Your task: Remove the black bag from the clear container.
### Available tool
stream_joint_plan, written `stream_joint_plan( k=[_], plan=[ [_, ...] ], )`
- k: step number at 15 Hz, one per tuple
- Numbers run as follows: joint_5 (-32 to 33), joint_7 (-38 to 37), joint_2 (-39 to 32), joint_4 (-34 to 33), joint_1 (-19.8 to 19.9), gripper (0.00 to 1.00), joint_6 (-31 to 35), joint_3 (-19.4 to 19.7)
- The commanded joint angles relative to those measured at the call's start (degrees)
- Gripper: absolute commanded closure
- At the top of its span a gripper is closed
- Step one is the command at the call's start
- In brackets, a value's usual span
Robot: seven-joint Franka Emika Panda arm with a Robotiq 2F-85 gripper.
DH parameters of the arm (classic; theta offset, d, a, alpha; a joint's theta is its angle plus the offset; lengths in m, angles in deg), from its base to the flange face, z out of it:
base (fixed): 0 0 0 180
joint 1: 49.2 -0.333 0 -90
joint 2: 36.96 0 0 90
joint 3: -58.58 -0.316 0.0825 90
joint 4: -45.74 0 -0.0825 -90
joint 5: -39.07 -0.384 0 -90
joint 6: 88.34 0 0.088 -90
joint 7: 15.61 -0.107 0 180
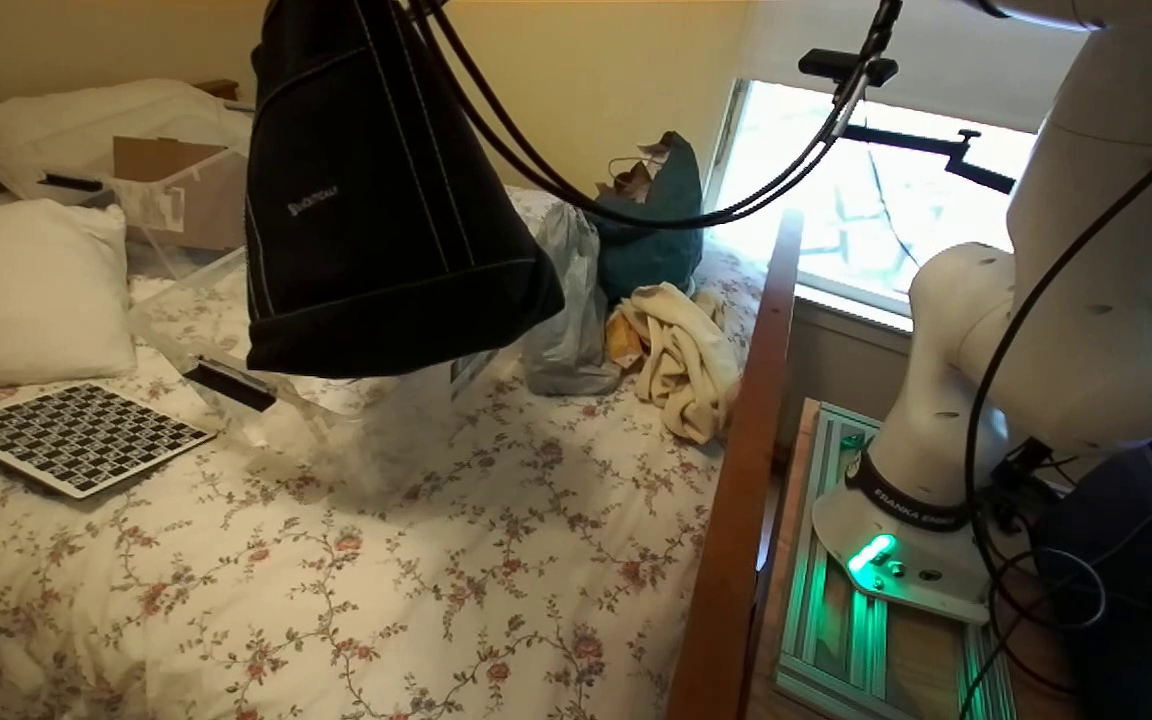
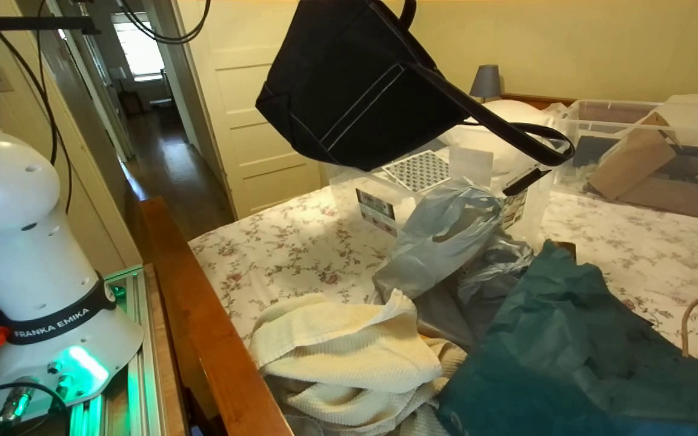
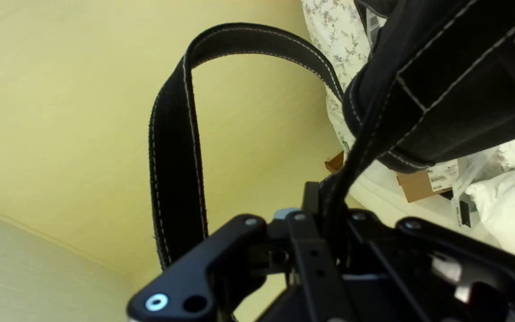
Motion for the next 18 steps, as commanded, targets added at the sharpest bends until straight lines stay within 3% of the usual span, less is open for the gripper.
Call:
stream_joint_plan(
  k=[1,4,8,14,18],
  plan=[
    [9.0,3.7,3.0,1.4,-1.3,0.99,-7.3,-1.5],
    [12.2,3.8,2.0,1.5,-1.6,0.99,-15.1,-1.9],
    [14.7,4.9,1.7,2.9,-0.5,0.99,-20.1,-1.8],
    [6.9,13.4,4.8,3.8,0.8,0.99,-18.0,-3.7],
    [5.6,21.5,5.3,3.4,0.4,0.99,-23.1,-4.3]
  ],
)
